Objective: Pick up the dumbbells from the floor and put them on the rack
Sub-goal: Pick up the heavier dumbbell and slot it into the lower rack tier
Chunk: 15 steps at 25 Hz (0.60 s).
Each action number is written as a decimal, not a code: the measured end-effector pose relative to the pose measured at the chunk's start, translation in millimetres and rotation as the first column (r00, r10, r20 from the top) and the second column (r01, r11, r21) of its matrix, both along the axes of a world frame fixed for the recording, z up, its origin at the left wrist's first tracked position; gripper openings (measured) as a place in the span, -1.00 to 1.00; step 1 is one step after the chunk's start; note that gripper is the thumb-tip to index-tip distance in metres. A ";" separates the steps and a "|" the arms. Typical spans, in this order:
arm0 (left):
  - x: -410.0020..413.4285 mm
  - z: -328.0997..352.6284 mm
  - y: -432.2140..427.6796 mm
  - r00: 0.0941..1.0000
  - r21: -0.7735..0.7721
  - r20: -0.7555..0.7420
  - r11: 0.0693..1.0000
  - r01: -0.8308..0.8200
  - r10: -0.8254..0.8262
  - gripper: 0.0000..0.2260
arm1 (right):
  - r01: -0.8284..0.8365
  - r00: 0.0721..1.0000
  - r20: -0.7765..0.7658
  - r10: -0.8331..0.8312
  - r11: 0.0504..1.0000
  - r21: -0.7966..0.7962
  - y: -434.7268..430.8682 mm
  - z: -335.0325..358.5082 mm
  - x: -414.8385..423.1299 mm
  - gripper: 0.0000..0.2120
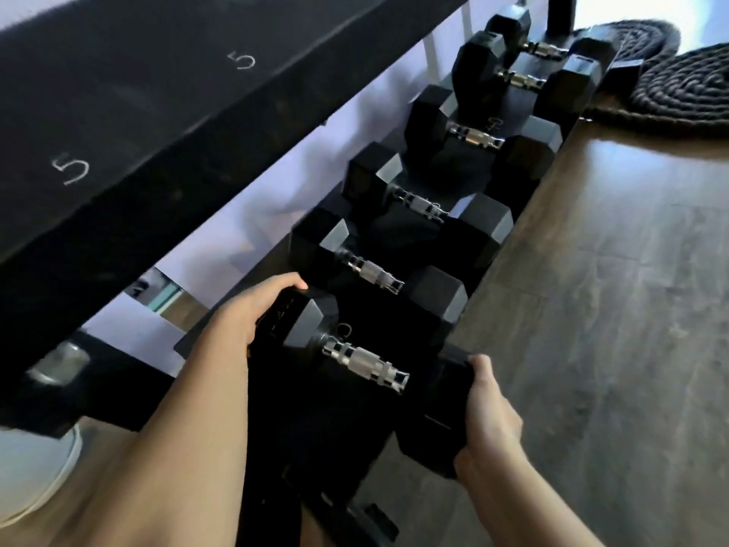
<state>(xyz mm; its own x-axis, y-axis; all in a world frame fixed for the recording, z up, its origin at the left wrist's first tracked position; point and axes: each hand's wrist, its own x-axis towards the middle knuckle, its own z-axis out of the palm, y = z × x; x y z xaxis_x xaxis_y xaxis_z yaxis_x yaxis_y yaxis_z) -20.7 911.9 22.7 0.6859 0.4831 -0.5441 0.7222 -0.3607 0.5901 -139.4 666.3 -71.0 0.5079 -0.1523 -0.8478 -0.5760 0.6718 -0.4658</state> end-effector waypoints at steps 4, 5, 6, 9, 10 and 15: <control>9.3 -21.5 39.1 0.989 0.043 0.050 0.989 -0.139 0.137 -0.60 | -0.052 0.999 0.009 0.052 0.997 0.059 41.4 -14.1 20.8 0.01; 11.0 -27.1 42.6 0.982 0.045 0.075 0.983 -0.177 0.173 -0.55 | -0.071 0.997 -0.018 0.072 0.997 0.030 44.6 -18.2 25.1 0.02; 10.7 -30.9 43.4 0.972 0.054 0.112 0.975 -0.214 0.207 -0.51 | -0.097 0.994 -0.051 0.098 0.995 0.006 45.7 -19.7 28.2 0.01; 2.1 -37.3 38.9 0.939 0.212 0.276 0.939 -0.269 0.207 -0.40 | -0.174 0.984 -0.029 0.173 0.984 -0.039 40.0 -24.3 25.7 0.03; 0.1 -40.8 36.2 0.929 0.281 0.320 0.918 -0.280 0.186 -0.39 | -0.229 0.973 -0.008 0.229 0.968 -0.100 37.1 -26.2 23.2 0.07; -17.0 -56.3 19.7 0.910 0.498 0.415 0.839 -0.221 -0.006 -0.45 | -0.070 0.787 0.456 0.415 0.795 -0.602 32.1 -41.6 5.3 -0.32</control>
